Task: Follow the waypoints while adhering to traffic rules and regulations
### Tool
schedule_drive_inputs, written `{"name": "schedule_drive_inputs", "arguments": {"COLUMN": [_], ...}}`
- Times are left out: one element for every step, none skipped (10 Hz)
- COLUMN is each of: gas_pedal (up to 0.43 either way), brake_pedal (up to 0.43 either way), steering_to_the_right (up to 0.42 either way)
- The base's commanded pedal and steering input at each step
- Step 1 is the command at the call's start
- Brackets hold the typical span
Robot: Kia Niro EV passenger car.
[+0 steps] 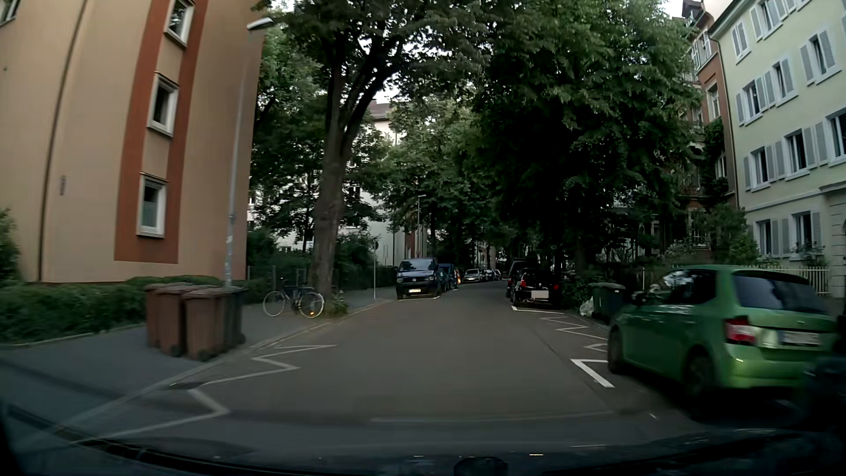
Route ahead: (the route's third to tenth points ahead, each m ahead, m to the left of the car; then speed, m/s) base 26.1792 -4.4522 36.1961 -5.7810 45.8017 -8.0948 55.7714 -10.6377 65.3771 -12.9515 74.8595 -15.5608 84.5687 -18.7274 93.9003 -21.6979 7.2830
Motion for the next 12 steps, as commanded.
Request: {"name": "schedule_drive_inputs", "arguments": {"gas_pedal": [0.087, 0.079, 0.079, 0.079, 0.079, 0.079, 0.079, 0.079, 0.079, 0.079, 0.079, 0.079], "brake_pedal": [0.000, 0.000, 0.000, 0.000, 0.000, 0.000, 0.000, 0.000, 0.000, 0.000, 0.000, 0.000], "steering_to_the_right": [0.023, 0.023, 0.022, 0.021, 0.023, 0.023, 0.023, 0.023, 0.023, 0.023, 0.023, 0.023]}}
